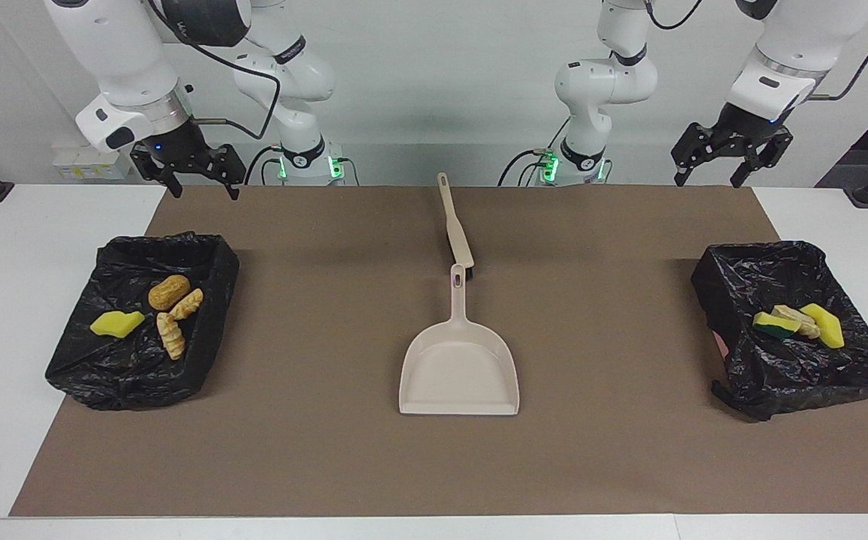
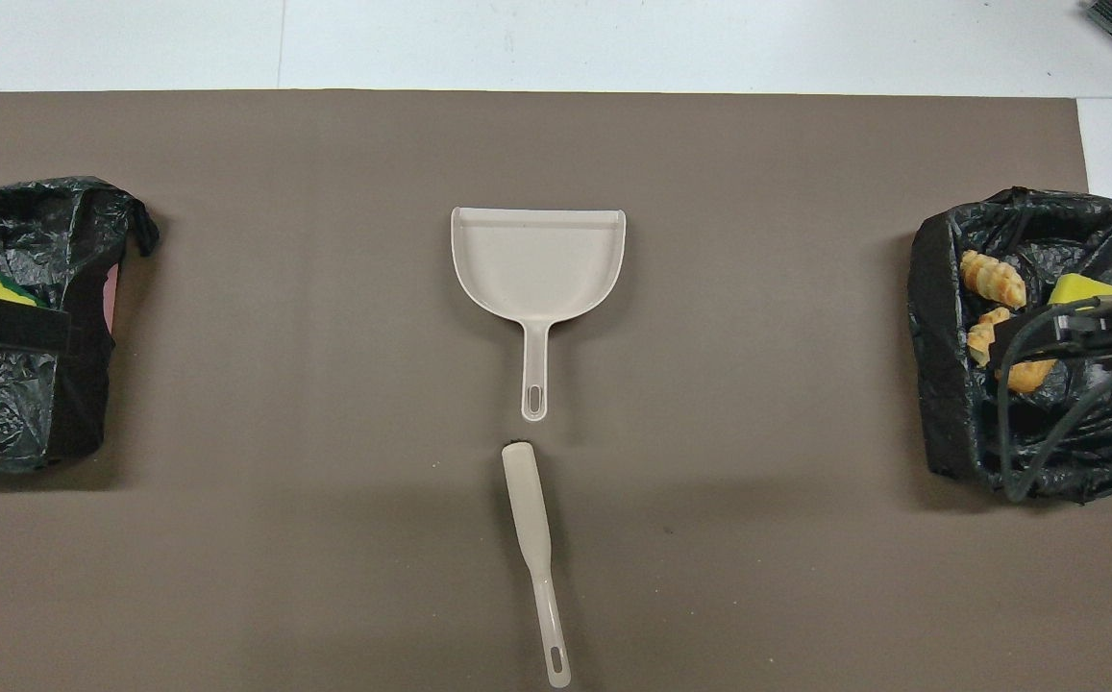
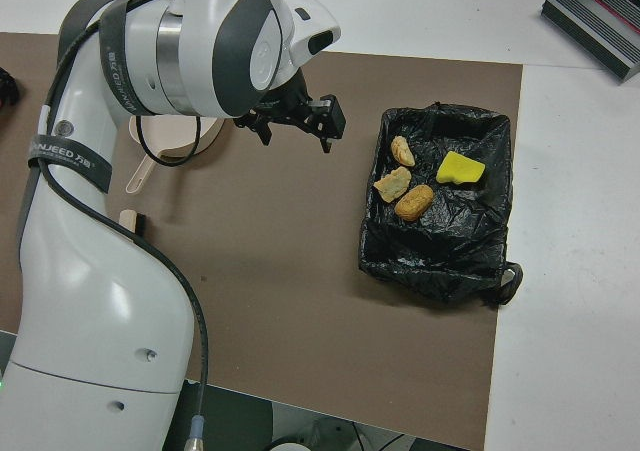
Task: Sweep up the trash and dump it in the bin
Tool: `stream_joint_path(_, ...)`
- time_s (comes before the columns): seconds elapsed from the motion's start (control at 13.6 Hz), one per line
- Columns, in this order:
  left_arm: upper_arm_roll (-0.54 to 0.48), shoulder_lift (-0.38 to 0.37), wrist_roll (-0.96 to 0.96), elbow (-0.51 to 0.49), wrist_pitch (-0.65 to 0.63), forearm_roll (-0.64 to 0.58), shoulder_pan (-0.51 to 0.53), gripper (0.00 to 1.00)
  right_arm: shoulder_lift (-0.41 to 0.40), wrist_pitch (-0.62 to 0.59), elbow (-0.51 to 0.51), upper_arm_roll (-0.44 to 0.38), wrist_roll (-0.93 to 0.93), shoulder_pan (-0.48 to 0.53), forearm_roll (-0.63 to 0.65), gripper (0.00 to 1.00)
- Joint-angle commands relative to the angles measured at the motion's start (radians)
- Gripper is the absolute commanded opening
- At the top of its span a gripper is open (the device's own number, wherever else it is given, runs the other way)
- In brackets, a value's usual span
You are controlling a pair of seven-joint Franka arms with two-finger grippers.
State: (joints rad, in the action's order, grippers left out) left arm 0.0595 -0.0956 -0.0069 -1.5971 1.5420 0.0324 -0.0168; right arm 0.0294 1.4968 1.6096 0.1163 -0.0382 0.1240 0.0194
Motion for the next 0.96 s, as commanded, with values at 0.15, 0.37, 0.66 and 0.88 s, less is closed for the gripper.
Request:
stream_joint_path(0.15,0.002,-0.019,-0.01,-0.02,0.032,0.014,-0.003,1.0,0.012,-0.001,0.012,0.003,-0.017,0.009,-0.018,1.0)
stream_joint_path(0.37,0.002,-0.019,-0.009,-0.01,0.029,0.015,-0.003,1.0,0.012,-0.001,0.012,0.003,-0.017,0.008,-0.018,1.0)
stream_joint_path(0.66,0.002,-0.019,-0.007,-0.011,0.029,0.011,0.005,1.0,0.012,-0.001,0.012,0.003,-0.017,0.008,-0.018,1.0)
stream_joint_path(0.88,0.003,-0.019,-0.013,-0.012,0.029,0.009,-0.005,1.0,0.012,-0.001,0.013,0.003,-0.017,0.009,-0.018,1.0)
